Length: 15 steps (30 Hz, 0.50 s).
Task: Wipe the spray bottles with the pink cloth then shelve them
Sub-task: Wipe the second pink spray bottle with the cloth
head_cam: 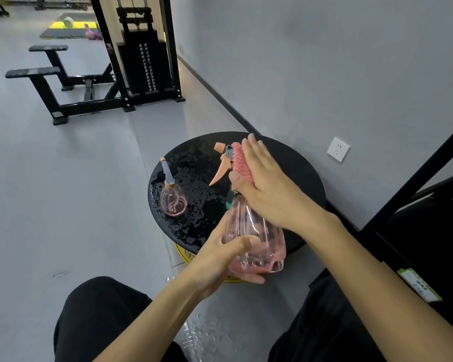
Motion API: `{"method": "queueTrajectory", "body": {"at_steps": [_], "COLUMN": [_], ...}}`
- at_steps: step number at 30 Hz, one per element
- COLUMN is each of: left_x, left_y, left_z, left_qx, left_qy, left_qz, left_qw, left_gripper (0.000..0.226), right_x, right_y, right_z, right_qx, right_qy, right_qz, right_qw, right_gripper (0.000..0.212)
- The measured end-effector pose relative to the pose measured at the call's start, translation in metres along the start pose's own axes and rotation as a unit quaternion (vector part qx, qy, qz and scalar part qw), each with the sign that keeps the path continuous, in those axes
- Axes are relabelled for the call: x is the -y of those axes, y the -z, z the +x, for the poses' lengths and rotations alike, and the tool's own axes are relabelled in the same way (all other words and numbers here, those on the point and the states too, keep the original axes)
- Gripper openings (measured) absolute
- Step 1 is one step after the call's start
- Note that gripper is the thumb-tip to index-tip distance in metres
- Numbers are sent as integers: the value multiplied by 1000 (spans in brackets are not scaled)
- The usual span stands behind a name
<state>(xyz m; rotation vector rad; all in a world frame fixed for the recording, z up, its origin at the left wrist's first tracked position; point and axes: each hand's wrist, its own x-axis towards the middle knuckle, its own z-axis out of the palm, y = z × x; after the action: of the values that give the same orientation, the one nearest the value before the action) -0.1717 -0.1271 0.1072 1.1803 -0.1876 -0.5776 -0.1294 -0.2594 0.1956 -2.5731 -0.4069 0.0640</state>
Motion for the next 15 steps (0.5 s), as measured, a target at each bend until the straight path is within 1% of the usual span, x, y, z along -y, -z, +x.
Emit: {"method": "queueTrajectory", "body": {"at_steps": [2,4,6,9,11,13,15], "left_x": [1,0,-1,1,2,2,0], "left_y": [1,5,8,6,2,1,2], "left_z": [2,3,3,2,1,2,3], "left_qx": [-1,-9,-19,-8,-8,-9,-12], "left_qy": [-3,-6,-10,-14,-9,-8,-6], "left_qz": [-2,-12,-9,9,16,18,20], "left_qw": [1000,1000,1000,1000,1000,1000,1000], "left_gripper": [63,66,71,80,81,75,70], "right_x": [2,5,7,6,3,3,5], "right_y": [0,-6,-14,-12,-6,-3,-9], "right_z": [-1,-9,-16,-11,-1,3,-3], "right_qx": [5,15,18,13,-1,-3,1], "right_qy": [5,25,40,22,-3,-9,6], "right_qz": [-3,-25,-34,-16,-1,8,-5], "right_qw": [1000,999,998,1000,1000,1000,1000], "right_gripper": [81,85,84,80,81,89,101]}}
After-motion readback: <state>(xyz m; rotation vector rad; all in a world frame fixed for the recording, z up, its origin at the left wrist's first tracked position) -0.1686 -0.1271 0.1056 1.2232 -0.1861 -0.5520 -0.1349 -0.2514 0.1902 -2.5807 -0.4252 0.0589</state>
